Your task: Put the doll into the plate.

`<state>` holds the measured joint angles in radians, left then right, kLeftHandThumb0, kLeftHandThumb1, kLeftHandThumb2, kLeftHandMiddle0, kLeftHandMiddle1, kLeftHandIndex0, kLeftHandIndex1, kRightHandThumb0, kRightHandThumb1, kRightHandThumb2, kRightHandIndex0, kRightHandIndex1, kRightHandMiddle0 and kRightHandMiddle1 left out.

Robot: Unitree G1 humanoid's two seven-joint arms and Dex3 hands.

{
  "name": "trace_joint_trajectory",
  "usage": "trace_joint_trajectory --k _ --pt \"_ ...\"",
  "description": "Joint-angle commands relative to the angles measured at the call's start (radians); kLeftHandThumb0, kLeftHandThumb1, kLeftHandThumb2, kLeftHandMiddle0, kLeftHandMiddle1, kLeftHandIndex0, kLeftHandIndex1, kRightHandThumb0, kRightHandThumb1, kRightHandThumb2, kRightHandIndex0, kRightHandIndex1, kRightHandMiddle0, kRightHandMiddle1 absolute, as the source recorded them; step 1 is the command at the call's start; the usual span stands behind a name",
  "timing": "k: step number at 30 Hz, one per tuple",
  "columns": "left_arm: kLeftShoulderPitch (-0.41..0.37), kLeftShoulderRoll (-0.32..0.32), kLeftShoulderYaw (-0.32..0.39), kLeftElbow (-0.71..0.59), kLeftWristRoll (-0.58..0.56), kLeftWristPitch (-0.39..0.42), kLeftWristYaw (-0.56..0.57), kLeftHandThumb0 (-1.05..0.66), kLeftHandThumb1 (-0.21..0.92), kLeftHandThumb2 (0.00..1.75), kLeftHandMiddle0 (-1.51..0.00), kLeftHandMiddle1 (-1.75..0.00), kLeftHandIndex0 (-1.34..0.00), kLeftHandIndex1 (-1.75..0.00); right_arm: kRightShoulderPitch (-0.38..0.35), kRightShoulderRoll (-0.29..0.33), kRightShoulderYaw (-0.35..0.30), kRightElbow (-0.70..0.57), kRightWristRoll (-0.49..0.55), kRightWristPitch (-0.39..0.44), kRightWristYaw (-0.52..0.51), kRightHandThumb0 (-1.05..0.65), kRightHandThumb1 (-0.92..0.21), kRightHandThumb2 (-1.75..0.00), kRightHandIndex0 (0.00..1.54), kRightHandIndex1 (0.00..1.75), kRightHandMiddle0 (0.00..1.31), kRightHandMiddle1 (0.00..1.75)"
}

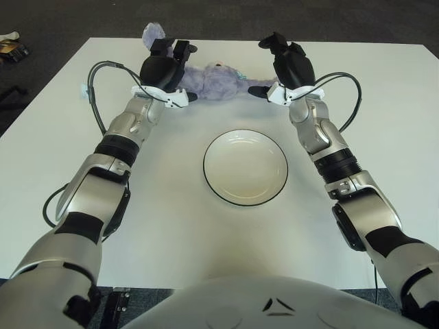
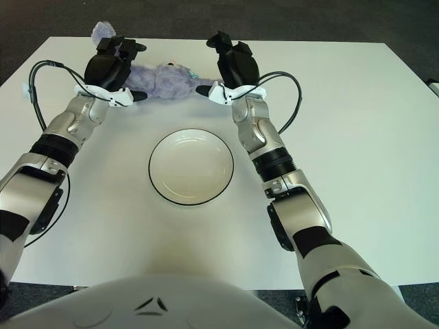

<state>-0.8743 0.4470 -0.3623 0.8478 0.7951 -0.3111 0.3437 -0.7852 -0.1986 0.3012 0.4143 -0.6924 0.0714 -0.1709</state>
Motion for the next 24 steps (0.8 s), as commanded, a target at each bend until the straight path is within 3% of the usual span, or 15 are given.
trace_joint_trajectory --k 1,19,24 --pt "-0.042 0.013 -0.02 0.036 -0.004 -0.01 -0.038 -0.71 0.43 0.81 -0.04 -0.5 0.0 -0.91 -0.034 0.014 0.001 0.03 0.021 -0.018 -0.005 -0.76 -0.46 -0.74 0.1 0.71 0.0 0.93" --pt "-0.161 -0.015 -0.098 0.224 0.011 0.0 -0.062 -0.75 0.42 0.79 -0.02 -0.49 0.0 -0.9 -0.169 0.058 0.018 0.249 0.048 -0.003 0.03 -0.76 -0.46 -0.73 0.03 0.74 0.0 0.82" --pt "-0.194 -0.03 -0.12 0.278 0.014 0.014 -0.072 -0.72 0.4 0.79 -0.03 -0.5 0.0 -0.9 -0.192 0.056 0.023 0.294 0.059 -0.013 0.042 -0.79 -0.49 -0.71 0.05 0.65 0.0 0.8"
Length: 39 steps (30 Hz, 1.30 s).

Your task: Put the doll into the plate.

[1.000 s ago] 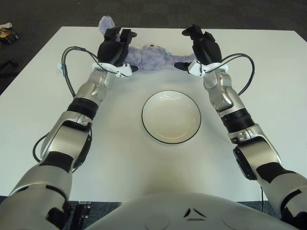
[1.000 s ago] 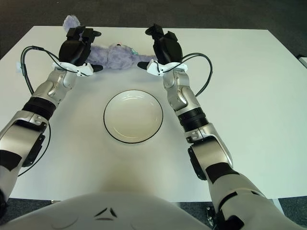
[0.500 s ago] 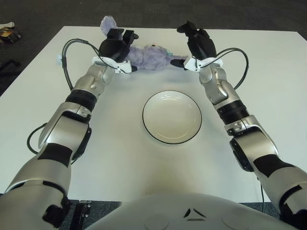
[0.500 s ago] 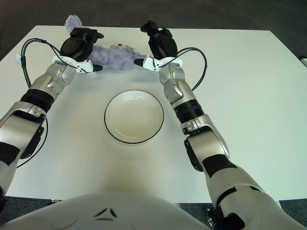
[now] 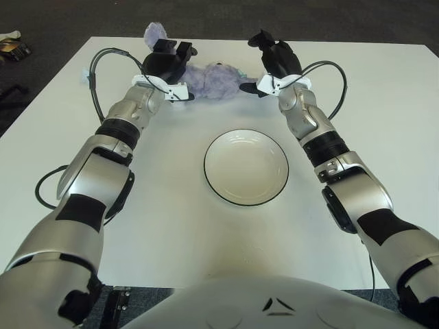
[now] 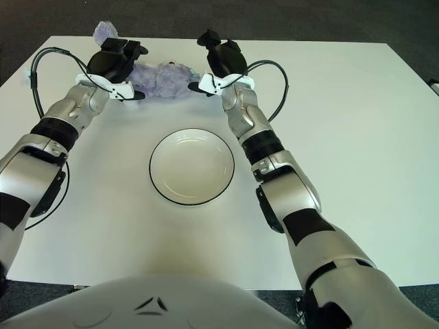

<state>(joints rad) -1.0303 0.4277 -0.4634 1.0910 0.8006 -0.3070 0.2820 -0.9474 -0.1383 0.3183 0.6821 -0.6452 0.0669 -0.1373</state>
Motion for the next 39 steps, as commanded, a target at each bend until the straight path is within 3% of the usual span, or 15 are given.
trace_joint_trajectory --k 1,12,21,30,39 --pt "-0.044 -0.014 -0.023 0.046 0.009 0.011 -0.012 -0.72 0.39 0.8 -0.02 -0.51 0.0 -0.9 -0.033 -0.004 0.008 0.031 0.011 -0.008 0.009 -0.81 -0.5 -0.7 0.05 0.63 0.0 0.79" --pt "-0.089 -0.044 -0.075 0.15 0.018 0.019 0.005 -0.62 0.31 0.9 0.0 -0.48 0.0 -0.89 -0.069 -0.012 0.042 0.101 -0.004 -0.01 0.015 -0.86 -0.6 -0.6 0.04 0.62 0.0 0.81" --pt "-0.101 -0.061 -0.107 0.178 0.025 0.049 0.006 -0.66 0.34 0.88 0.0 -0.5 0.0 -0.85 -0.13 -0.001 0.084 0.218 -0.021 -0.004 0.009 -0.89 -0.69 -0.49 0.0 0.73 0.0 0.75" --pt "-0.108 -0.077 -0.123 0.19 0.022 0.079 -0.013 -0.71 0.38 0.83 0.0 -0.61 0.0 -0.89 -0.154 0.016 0.1 0.259 -0.008 0.018 0.029 -0.96 -0.73 -0.41 0.07 1.01 0.0 0.73" --pt "-0.11 -0.1 -0.146 0.2 0.027 0.117 -0.015 -0.68 0.36 0.84 0.0 -0.89 0.0 -0.92 -0.208 0.057 0.105 0.37 0.011 0.034 0.061 -0.96 -0.71 -0.4 0.04 0.94 0.0 0.64"
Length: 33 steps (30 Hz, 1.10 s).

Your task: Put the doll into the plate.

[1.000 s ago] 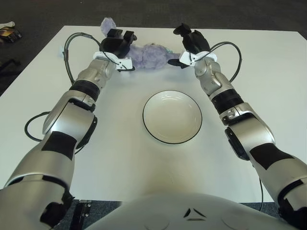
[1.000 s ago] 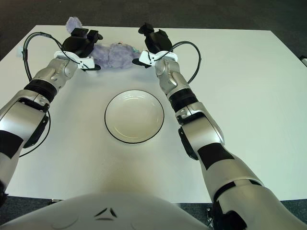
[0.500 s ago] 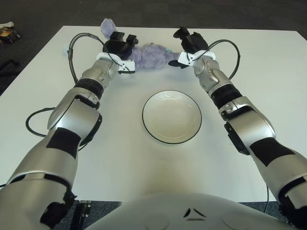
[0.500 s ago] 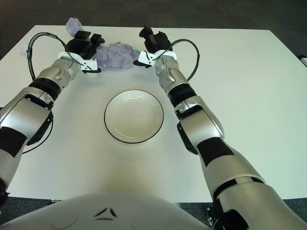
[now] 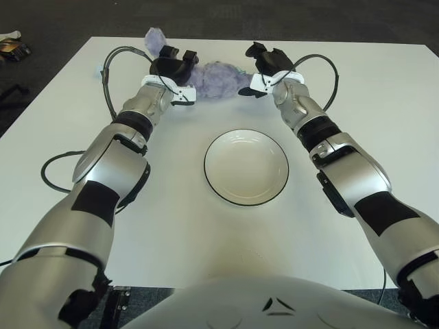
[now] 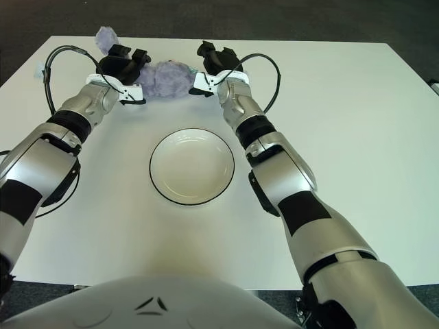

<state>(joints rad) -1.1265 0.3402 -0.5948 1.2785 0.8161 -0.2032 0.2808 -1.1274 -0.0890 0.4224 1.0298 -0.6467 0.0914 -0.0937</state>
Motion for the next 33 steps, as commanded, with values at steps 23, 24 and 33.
trace_joint_trajectory --k 23,24,33 --pt "0.0 -0.04 -0.024 0.013 0.005 0.051 0.021 -0.5 0.21 1.04 -0.01 -1.47 0.0 -1.14 -0.063 0.08 -0.017 0.192 0.054 0.021 -0.008 -0.8 -0.51 -0.63 0.0 0.87 0.0 0.47" --pt "0.0 -0.04 -0.023 0.012 0.004 0.052 0.022 -0.52 0.22 1.03 -0.01 -1.47 0.0 -1.1 -0.063 0.079 -0.016 0.193 0.055 0.02 -0.009 -0.78 -0.5 -0.65 0.0 0.88 0.0 0.45" --pt "0.003 -0.04 -0.015 0.004 -0.006 0.046 0.021 -0.55 0.29 0.97 -0.04 -1.24 0.0 -0.93 -0.052 0.082 -0.021 0.213 0.068 0.004 -0.042 -0.6 -0.37 -0.84 0.0 0.94 0.0 0.43"
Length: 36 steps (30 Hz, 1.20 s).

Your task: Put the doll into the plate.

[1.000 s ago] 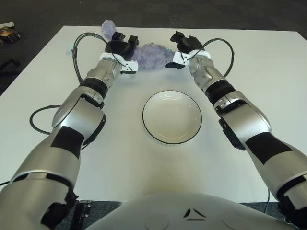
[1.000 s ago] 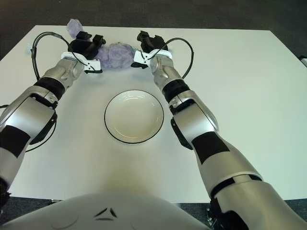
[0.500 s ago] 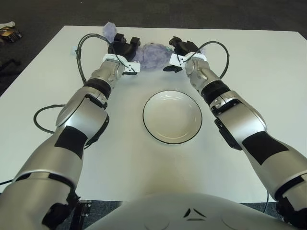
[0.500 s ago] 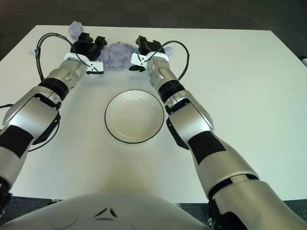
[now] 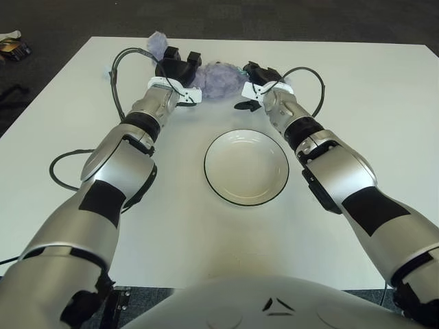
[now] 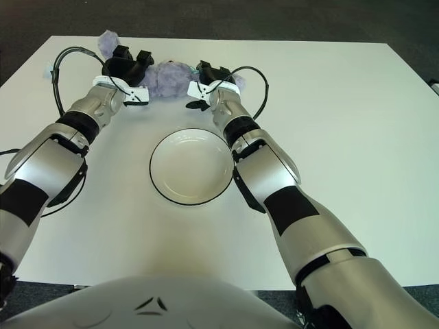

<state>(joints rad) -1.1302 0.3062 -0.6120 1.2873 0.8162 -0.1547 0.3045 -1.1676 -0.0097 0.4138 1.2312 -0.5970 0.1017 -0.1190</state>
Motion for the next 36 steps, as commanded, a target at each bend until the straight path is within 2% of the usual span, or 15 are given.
trace_joint_trajectory --k 1,3,8,11,15,20,22,23,26,32,35,36 --pt "0.007 -0.006 0.003 -0.005 -0.007 -0.004 -0.002 -0.54 0.29 0.97 -0.04 -1.22 0.0 -0.94 -0.011 0.003 -0.013 0.013 0.019 -0.007 -0.019 -0.57 -0.35 -0.87 0.0 0.94 0.0 0.45" --pt "0.008 -0.005 0.003 -0.007 -0.01 -0.009 0.004 -0.53 0.28 0.98 -0.05 -1.21 0.0 -0.94 -0.01 0.001 -0.014 0.019 0.021 -0.009 -0.026 -0.54 -0.33 -0.9 0.0 0.95 0.0 0.47" --pt "0.01 -0.001 0.003 -0.011 -0.011 -0.023 0.02 -0.47 0.22 1.06 -0.06 -1.28 0.0 -1.08 -0.002 -0.014 -0.016 0.062 0.024 -0.038 -0.054 -0.31 -0.19 -1.11 0.03 1.0 0.0 0.8" --pt "0.008 0.003 0.006 -0.012 -0.015 -0.034 0.02 -0.41 0.18 1.12 -0.08 -1.48 0.0 -1.27 -0.001 -0.01 -0.024 0.072 0.033 -0.037 -0.068 -0.13 -0.11 -1.24 0.04 1.05 0.0 0.96" --pt "0.006 0.008 0.011 -0.017 -0.023 -0.051 0.016 -0.34 0.15 1.2 -0.11 -1.59 0.0 -1.48 -0.002 -0.005 -0.03 0.076 0.041 -0.034 -0.086 0.05 -0.04 -1.36 0.03 1.1 0.0 1.03" --pt "0.01 0.013 0.019 -0.026 -0.032 -0.074 0.019 -0.27 0.12 1.29 -0.17 -1.66 0.0 -1.69 0.001 -0.004 -0.029 0.078 0.039 -0.031 -0.101 0.17 0.01 -1.43 0.01 1.13 0.0 1.04" --pt "0.011 0.014 0.021 -0.029 -0.032 -0.081 0.02 -0.24 0.12 1.32 -0.2 -1.68 0.0 -1.72 0.002 -0.004 -0.03 0.078 0.039 -0.031 -0.103 0.2 0.01 -1.45 0.0 1.13 0.0 1.05" --pt "0.011 0.014 0.022 -0.03 -0.033 -0.083 0.02 -0.01 0.26 1.21 -0.3 -1.69 0.0 -1.73 0.003 -0.004 -0.03 0.078 0.04 -0.03 -0.104 0.21 0.02 -1.46 0.0 1.13 0.0 1.06" --pt "0.011 0.014 0.024 -0.032 -0.034 -0.091 0.015 0.27 0.44 1.07 -0.42 -1.68 -0.01 -1.74 0.007 -0.007 -0.029 0.08 0.039 -0.028 -0.105 0.22 0.03 -1.47 0.0 1.14 0.0 1.08" --pt "0.012 0.01 0.031 -0.028 -0.043 -0.102 -0.005 0.4 0.46 1.11 -0.48 -1.72 -0.17 -1.75 0.012 -0.011 -0.025 0.087 0.034 -0.033 -0.109 0.16 0.04 -1.46 0.0 1.17 0.0 1.15" --pt "0.014 0.009 0.038 -0.027 -0.051 -0.11 -0.017 0.43 0.41 1.18 -0.52 -1.73 -0.37 -1.75 0.014 -0.011 -0.021 0.088 0.03 -0.037 -0.115 0.08 0.04 -1.43 0.01 1.18 0.0 1.18" --pt "0.014 0.008 0.039 -0.026 -0.054 -0.112 -0.02 0.43 0.4 1.2 -0.53 -1.73 -0.39 -1.75 0.014 -0.012 -0.02 0.089 0.03 -0.039 -0.117 0.07 0.04 -1.42 0.01 1.19 0.0 1.18"
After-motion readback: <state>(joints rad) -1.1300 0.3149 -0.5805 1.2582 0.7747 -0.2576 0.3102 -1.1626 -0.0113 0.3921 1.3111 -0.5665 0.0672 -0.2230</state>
